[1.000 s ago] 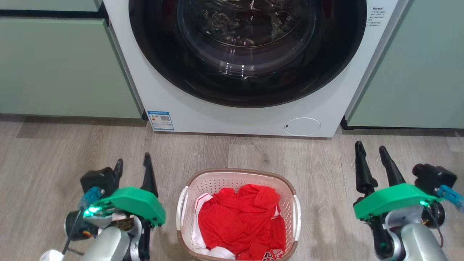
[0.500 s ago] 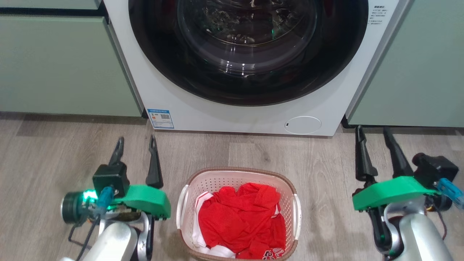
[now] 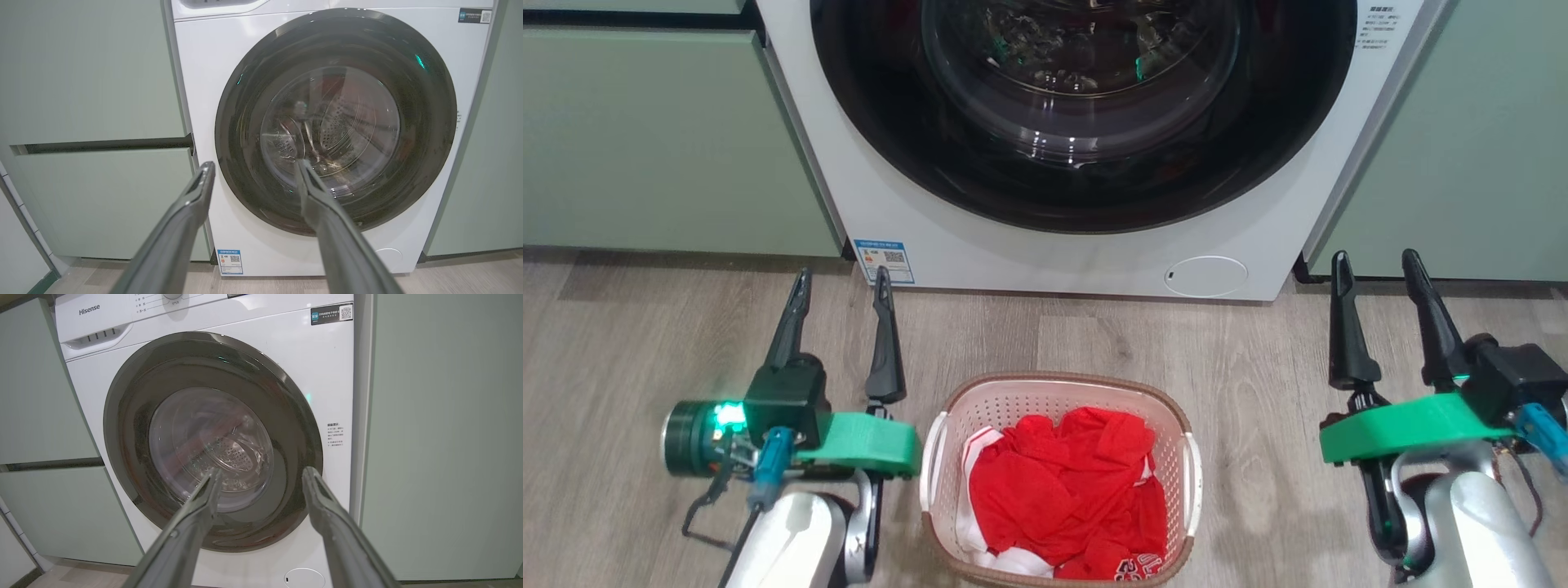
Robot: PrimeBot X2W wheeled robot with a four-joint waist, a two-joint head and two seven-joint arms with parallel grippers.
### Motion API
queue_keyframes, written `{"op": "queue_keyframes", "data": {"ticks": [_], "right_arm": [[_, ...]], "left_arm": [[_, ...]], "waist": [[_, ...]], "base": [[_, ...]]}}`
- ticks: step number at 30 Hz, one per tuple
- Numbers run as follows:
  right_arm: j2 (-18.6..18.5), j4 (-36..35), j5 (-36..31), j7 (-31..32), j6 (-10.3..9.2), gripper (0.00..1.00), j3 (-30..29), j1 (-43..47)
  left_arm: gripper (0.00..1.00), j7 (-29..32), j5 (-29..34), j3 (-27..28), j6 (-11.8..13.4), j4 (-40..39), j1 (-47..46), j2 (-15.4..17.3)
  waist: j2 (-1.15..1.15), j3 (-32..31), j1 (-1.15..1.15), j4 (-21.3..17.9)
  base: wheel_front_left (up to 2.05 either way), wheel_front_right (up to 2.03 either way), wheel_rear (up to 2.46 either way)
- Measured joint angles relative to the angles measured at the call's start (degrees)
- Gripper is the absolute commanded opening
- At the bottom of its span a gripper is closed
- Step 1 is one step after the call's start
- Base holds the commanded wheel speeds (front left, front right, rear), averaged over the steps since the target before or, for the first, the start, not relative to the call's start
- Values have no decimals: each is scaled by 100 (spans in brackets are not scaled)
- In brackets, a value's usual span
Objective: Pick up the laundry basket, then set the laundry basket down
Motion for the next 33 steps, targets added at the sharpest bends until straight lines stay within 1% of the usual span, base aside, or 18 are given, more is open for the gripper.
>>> {"op": "queue_keyframes", "data": {"ticks": [2,6,9,12,16,20,25,33], "right_arm": [[-1,9,-79,-27,0,100,-1,0],[-3,115,-264,-80,0,100,0,0],[-7,352,-447,-122,0,100,20,1],[-10,678,-470,-126,0,100,63,2],[-11,1061,-469,-126,0,100,152,3],[-12,1372,-470,-126,0,100,205,2],[-12,1493,-470,-126,0,100,222,-19],[-12,1544,-471,-125,0,100,248,-87]], "left_arm": [[100,-33,45,66,-82,24,8,-82],[100,-87,64,164,-443,313,77,-242],[100,-152,211,270,-693,517,95,-328],[100,-168,240,365,-943,740,99,-433],[100,-168,193,558,-1193,1059,172,-580],[100,-168,181,679,-1434,1371,248,-654],[100,-168,203,833,-1585,1490,265,-742],[100,-168,318,956,-1659,1510,265,-797]], "waist": [[0,8,0,-6],[0,19,0,-25],[0,31,0,-45],[0,38,0,-65],[0,35,0,-91],[0,33,0,-111],[0,31,0,-119],[0,20,0,-121]], "base": [[0,0,0],[0,0,0],[0,0,0],[0,0,0],[0,0,0],[0,0,0],[0,0,0],[0,0,0]]}}
